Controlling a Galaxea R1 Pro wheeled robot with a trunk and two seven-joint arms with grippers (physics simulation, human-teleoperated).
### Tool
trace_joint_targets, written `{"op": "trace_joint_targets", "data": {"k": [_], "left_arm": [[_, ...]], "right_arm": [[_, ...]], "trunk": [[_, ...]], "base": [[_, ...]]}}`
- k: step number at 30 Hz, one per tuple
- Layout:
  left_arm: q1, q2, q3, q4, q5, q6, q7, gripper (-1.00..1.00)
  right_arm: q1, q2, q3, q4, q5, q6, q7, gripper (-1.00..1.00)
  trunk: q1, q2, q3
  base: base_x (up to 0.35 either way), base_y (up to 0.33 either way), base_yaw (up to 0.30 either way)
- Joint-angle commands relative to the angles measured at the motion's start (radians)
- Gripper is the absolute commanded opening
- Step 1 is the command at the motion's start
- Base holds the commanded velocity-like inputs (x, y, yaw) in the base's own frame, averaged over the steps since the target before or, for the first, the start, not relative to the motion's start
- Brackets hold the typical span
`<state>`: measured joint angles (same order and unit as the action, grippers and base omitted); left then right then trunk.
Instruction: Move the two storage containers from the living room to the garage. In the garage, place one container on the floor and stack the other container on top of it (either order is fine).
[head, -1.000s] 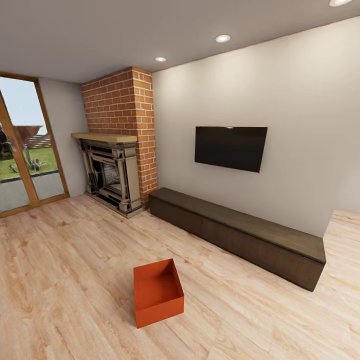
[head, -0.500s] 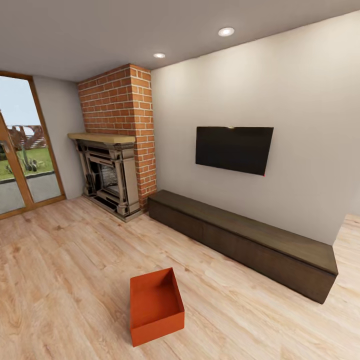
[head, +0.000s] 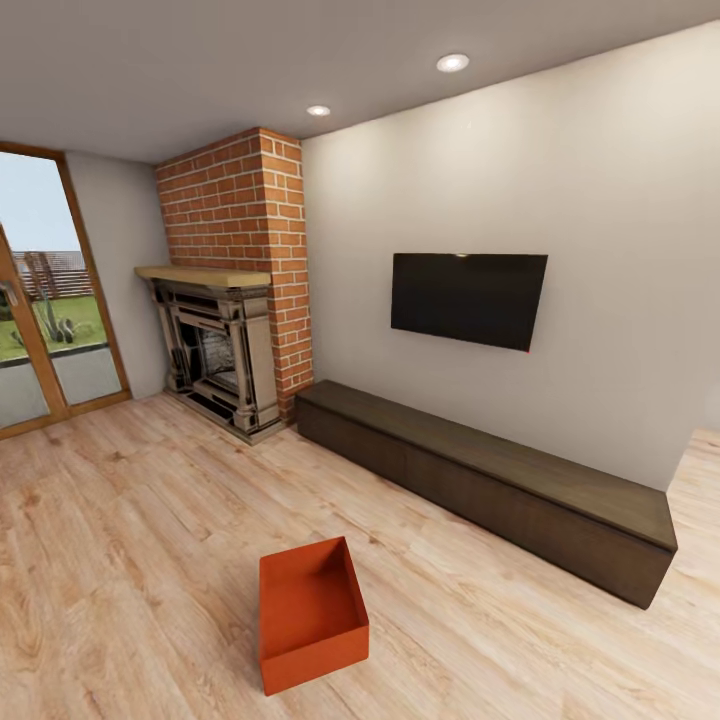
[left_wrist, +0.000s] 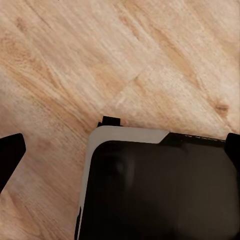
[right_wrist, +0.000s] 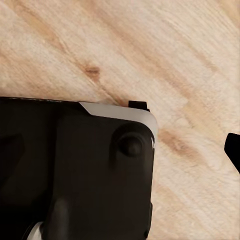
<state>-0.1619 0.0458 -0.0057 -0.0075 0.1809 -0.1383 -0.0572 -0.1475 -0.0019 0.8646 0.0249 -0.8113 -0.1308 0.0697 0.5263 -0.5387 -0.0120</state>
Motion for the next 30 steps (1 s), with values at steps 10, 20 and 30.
{"op": "trace_joint_targets", "data": {"k": [10, 20, 30], "left_arm": [[-0.001, 0.0, -0.002, 0.001, 0.008, -0.003, -0.006, 1.0], [-0.001, 0.0, -0.002, 0.001, 0.006, -0.003, -0.006, 1.0], [-0.001, 0.0, -0.001, 0.001, 0.008, -0.003, -0.006, 1.0]], "right_arm": [[-0.001, 0.0, 0.007, 0.003, -0.009, -0.004, 0.007, 1.0], [-0.001, 0.001, 0.007, 0.003, -0.009, -0.004, 0.007, 1.0], [-0.001, 0.001, 0.007, 0.003, -0.006, -0.006, 0.007, 1.0]], "trunk": [[0.0, -0.001, -0.001], [0.0, -0.001, -0.001], [0.0, -0.001, -0.001]], "base": [[0.175, -0.121, 0.0], [0.236, -0.169, 0.039], [0.057, -0.03, 0.246]]}}
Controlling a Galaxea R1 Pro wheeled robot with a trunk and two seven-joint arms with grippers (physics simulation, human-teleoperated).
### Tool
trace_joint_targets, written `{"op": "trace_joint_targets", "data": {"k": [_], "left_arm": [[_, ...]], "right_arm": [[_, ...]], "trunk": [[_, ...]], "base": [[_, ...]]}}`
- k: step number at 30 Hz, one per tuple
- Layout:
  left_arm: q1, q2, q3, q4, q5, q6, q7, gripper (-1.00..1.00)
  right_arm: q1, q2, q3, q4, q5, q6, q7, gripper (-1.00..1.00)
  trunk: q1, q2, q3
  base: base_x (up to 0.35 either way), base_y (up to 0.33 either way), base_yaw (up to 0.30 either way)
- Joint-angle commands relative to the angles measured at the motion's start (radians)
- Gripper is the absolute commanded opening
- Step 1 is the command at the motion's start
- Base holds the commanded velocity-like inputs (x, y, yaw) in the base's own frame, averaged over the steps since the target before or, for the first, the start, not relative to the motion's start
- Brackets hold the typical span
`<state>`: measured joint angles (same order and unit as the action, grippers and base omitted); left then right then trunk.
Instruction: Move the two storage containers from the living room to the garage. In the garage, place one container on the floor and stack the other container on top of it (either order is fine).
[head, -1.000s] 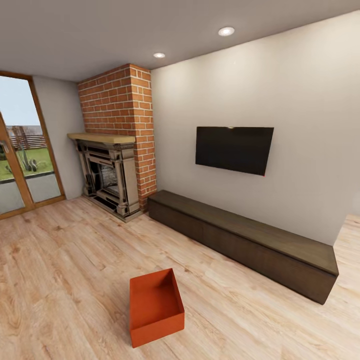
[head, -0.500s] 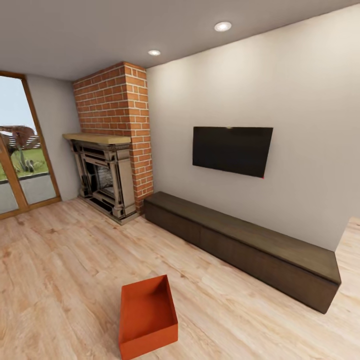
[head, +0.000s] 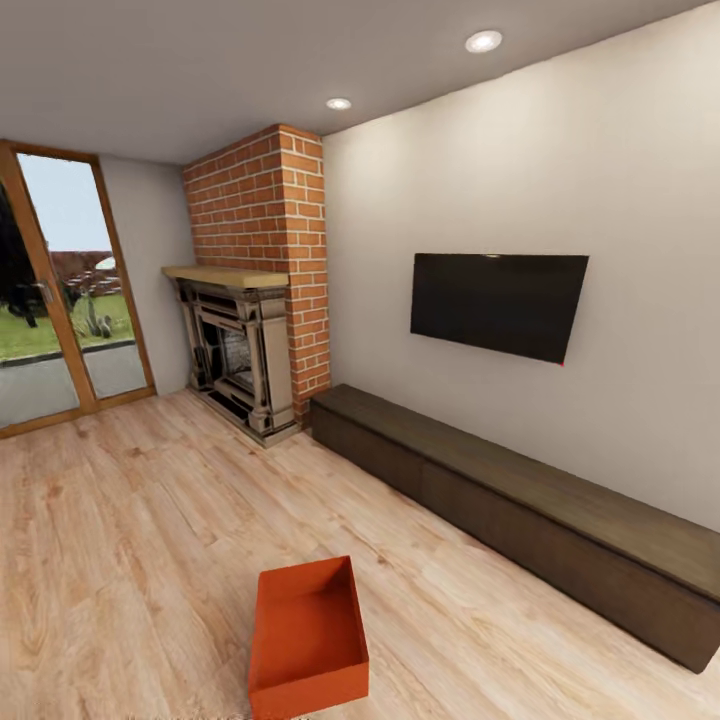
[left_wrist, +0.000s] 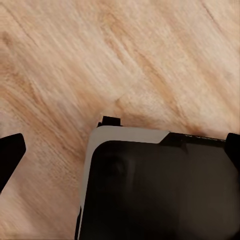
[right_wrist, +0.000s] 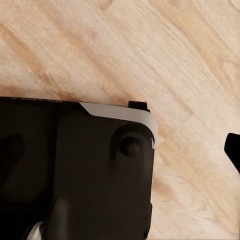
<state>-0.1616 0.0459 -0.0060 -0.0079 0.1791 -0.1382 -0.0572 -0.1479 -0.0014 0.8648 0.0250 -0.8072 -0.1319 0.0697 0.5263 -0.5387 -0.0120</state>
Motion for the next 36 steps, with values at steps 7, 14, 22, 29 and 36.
{"op": "trace_joint_targets", "data": {"k": [7, 14, 22, 29, 36], "left_arm": [[-0.001, 0.0, -0.001, 0.002, 0.01, -0.003, -0.006, 1.0], [-0.001, 0.0, 0.0, 0.002, 0.01, -0.003, -0.006, 1.0], [-0.001, 0.0, -0.002, 0.002, 0.01, -0.003, -0.006, 1.0], [-0.001, 0.0, -0.002, 0.002, 0.01, -0.003, -0.006, 1.0], [-0.001, 0.0, -0.002, 0.002, 0.01, -0.003, -0.006, 1.0]], "right_arm": [[-0.001, 0.0, 0.007, 0.003, -0.011, -0.005, 0.007, 1.0], [-0.001, 0.0, 0.007, 0.003, -0.011, -0.005, 0.007, 1.0], [-0.001, 0.0, 0.007, 0.003, -0.01, -0.005, 0.007, 1.0], [-0.001, 0.0, 0.007, 0.003, -0.01, -0.004, 0.007, 1.0], [-0.001, 0.0, 0.007, 0.003, -0.01, -0.005, 0.007, 1.0]], "trunk": [[0.0, -0.001, -0.001], [0.0, -0.001, -0.001], [0.0, -0.001, -0.001], [0.0, -0.001, -0.001], [0.0, -0.001, -0.001]], "base": [[0.001, -0.001, 0.268], [0.002, 0.0, 0.269], [0.232, 0.0, 0.091], [0.318, 0.0, 0.004], [0.318, 0.0, 0.0]]}}
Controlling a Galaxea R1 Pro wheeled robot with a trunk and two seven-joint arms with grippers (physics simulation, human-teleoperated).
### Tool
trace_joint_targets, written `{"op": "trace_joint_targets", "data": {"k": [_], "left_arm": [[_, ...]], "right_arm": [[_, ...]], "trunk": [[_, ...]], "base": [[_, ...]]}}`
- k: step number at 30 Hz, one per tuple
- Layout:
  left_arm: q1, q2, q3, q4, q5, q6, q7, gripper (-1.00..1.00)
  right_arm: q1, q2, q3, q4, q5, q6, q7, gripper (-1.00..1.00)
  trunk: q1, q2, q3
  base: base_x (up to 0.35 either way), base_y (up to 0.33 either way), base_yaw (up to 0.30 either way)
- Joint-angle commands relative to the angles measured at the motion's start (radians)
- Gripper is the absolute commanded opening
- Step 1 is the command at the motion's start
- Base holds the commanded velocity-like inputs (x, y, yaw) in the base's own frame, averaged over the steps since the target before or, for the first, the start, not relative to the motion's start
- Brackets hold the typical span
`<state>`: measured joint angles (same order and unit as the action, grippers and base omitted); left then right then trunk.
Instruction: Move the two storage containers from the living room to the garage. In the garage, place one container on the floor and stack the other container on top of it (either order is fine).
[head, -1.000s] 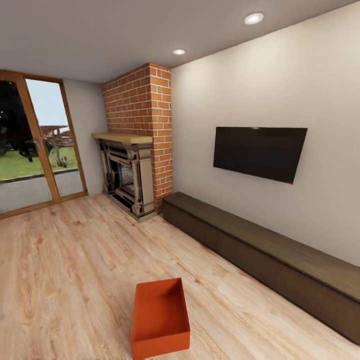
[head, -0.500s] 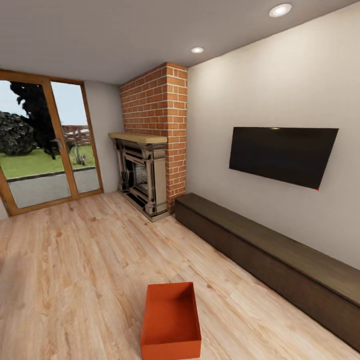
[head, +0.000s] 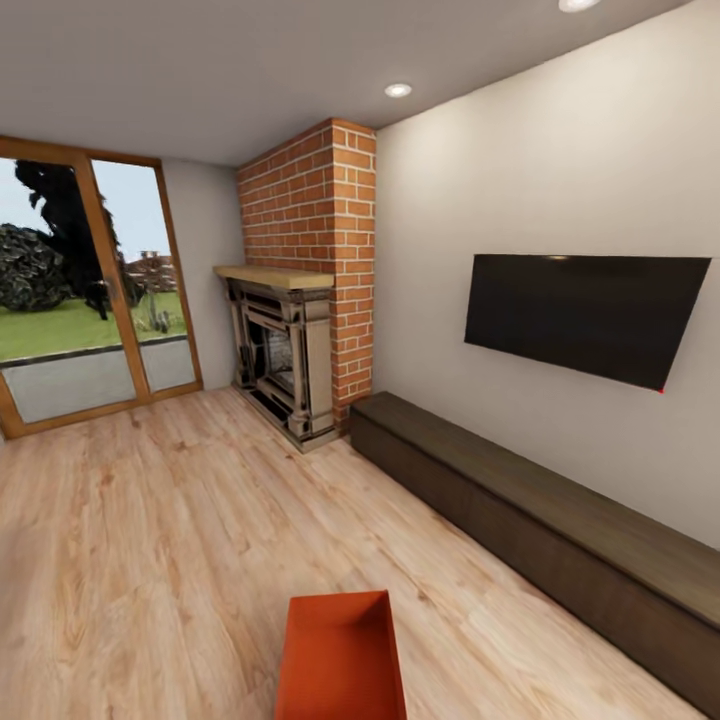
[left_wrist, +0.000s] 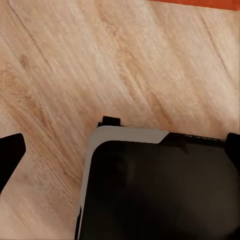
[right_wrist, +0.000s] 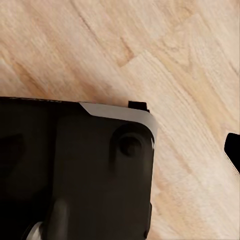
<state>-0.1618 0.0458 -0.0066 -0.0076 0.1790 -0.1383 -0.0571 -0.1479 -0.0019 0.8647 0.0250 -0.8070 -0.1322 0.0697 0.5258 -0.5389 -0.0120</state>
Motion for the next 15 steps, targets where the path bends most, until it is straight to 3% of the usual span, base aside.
{"op": "trace_joint_targets", "data": {"k": [1, 5, 10, 15], "left_arm": [[-0.001, 0.0, -0.001, 0.001, 0.01, -0.003, -0.006, 1.0], [-0.001, 0.0, -0.001, 0.001, 0.01, -0.003, -0.006, 1.0], [-0.001, 0.0, 0.0, 0.001, 0.01, -0.003, -0.006, 1.0], [-0.001, 0.0, 0.0, 0.001, 0.01, -0.003, -0.006, 1.0]], "right_arm": [[-0.001, 0.0, 0.007, 0.003, -0.011, -0.004, 0.007, 1.0], [-0.001, 0.0, 0.007, 0.003, -0.011, -0.004, 0.007, 1.0], [-0.001, 0.002, 0.008, 0.003, -0.011, -0.002, 0.007, 1.0], [-0.001, 0.001, 0.007, 0.003, -0.011, -0.004, 0.007, 1.0]], "trunk": [[0.001, -0.001, -0.001], [0.001, -0.001, -0.001], [0.001, -0.001, -0.001], [0.001, -0.001, -0.001]], "base": [[0.307, 0.0, 0.0], [0.299, 0.0, 0.0], [0.034, 0.0, 0.002], [0.003, 0.0, 0.174]]}}
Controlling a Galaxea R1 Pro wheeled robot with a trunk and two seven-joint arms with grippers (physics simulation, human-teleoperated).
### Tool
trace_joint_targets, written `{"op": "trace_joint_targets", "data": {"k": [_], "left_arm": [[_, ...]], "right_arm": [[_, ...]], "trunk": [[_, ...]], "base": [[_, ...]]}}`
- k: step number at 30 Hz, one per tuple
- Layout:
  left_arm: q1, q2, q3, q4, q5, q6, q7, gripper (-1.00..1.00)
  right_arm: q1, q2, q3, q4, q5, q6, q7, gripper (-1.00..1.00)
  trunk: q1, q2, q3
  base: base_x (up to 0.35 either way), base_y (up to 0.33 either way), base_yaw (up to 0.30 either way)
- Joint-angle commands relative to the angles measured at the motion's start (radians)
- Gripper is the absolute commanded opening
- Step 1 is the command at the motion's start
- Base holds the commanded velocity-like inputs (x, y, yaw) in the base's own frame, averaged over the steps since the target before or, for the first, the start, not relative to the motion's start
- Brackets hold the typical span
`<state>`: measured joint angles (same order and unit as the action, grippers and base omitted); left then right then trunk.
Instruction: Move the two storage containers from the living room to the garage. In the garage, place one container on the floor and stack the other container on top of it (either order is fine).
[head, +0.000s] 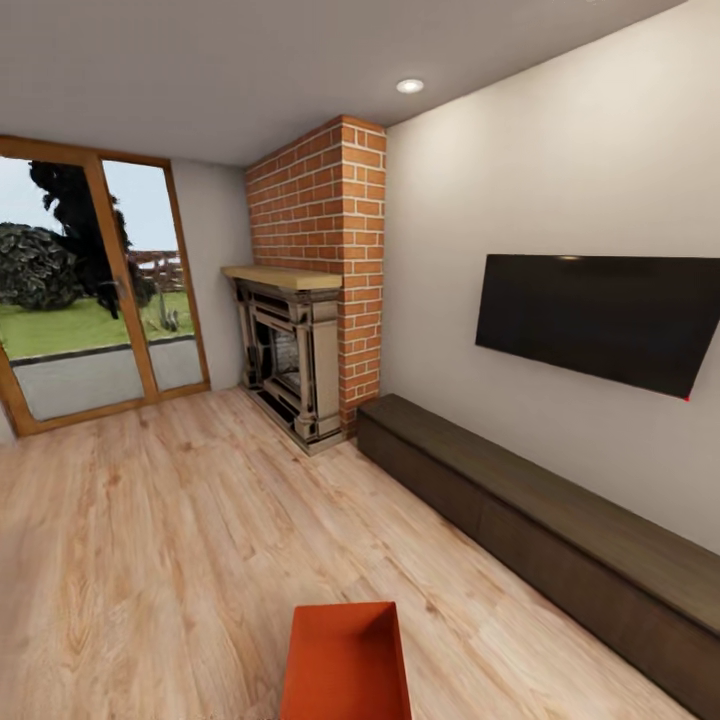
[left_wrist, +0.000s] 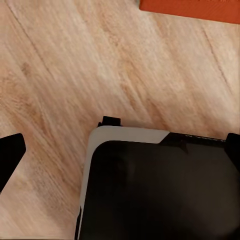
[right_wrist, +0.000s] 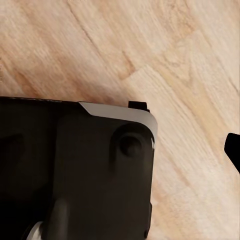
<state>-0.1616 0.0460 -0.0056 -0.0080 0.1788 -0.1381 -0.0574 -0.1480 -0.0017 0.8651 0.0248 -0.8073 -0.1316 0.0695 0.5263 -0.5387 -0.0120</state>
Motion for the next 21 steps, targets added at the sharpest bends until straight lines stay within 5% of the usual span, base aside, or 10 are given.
{"op": "trace_joint_targets", "data": {"k": [1, 15, 21], "left_arm": [[-0.001, 0.0, -0.001, 0.002, 0.01, -0.003, -0.006, 1.0], [-0.001, 0.001, -0.001, 0.002, 0.01, -0.003, -0.006, 1.0], [-0.001, 0.0, -0.001, 0.002, 0.009, -0.003, -0.006, 1.0]], "right_arm": [[-0.001, 0.0, 0.006, 0.003, -0.01, -0.005, 0.007, 1.0], [-0.001, 0.0, 0.006, 0.003, -0.012, -0.005, 0.007, 1.0], [-0.001, -0.001, 0.006, 0.003, -0.013, -0.005, 0.007, 1.0]], "trunk": [[0.0, -0.001, -0.001], [0.0, -0.001, -0.001], [0.0, -0.001, -0.001]], "base": [[0.001, 0.0, 0.24], [0.0, 0.0, 0.26], [0.022, 0.0, 0.05]]}}
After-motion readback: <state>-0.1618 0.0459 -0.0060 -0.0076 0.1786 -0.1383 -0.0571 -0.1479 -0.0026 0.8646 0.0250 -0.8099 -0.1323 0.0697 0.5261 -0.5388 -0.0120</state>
